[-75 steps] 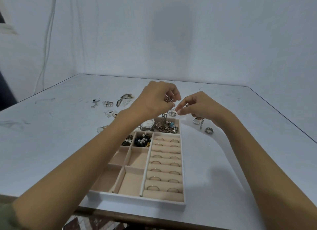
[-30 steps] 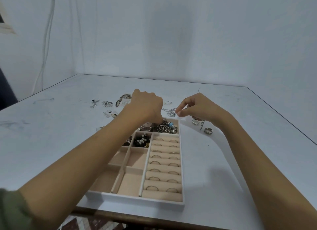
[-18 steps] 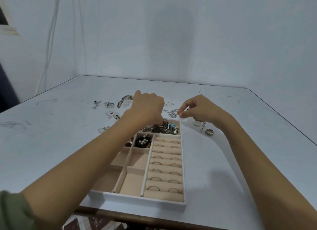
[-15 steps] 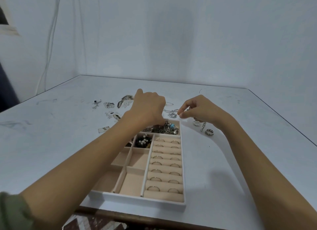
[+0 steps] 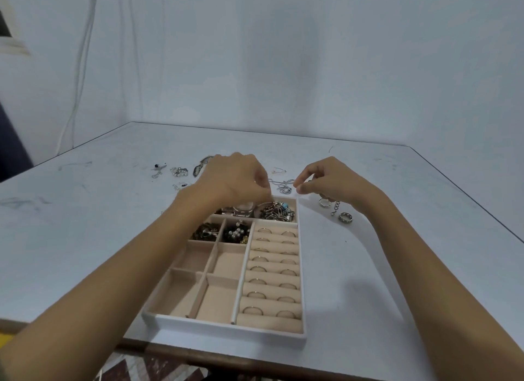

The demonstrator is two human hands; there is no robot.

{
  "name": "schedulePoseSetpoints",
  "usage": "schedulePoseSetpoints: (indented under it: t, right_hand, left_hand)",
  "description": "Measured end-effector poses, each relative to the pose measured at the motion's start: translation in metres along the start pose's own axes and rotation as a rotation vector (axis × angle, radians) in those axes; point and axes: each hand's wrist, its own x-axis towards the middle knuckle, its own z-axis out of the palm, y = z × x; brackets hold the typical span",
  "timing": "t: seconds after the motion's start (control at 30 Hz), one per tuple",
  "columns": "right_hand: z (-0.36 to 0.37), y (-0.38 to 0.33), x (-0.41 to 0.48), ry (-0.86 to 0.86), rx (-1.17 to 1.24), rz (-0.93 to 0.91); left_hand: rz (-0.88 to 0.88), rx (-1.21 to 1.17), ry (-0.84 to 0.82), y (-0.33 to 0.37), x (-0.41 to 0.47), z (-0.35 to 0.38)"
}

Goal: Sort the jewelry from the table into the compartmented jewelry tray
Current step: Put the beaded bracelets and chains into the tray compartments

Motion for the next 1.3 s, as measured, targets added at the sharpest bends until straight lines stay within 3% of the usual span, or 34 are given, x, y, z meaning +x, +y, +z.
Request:
schedulePoseSetpoints:
  t: [0.17, 0.27, 0.37, 0.57, 1.0, 1.3]
  right_hand:
    - [0.002, 0.000, 0.001, 0.027, 0.055, 0.066]
    - [0.002, -0.003, 0.001, 0.014, 0.088, 0.105]
    - [0.001, -0.008, -0.001, -0.012, 0.108, 0.119]
    - [-0.006, -0.020, -0.005, -0.006, 0.226, 0.078]
    - [0.021, -0.084, -0.036, -0.267, 0.700, -0.204]
    - [0.070, -0.099, -0.051, -0.423, 0.638, -0.239]
  left_hand:
    - [-0.133, -0.286, 0.180, -0.049, -0.028, -0.001]
    - [-0.187, -0.323, 0.116, -0.083, -0.048, 0.011]
    - [-0.234, -0.284, 0.021, -0.110, -0.070, 0.026]
    - [-0.140, -0.065, -0.162, -0.120, -0.094, 0.046]
    - [-0.145, -0.141, -0.046, -0.114, -0.095, 0.043]
    - [-0.144, -0.142, -0.033, -0.116, -0.094, 0.046]
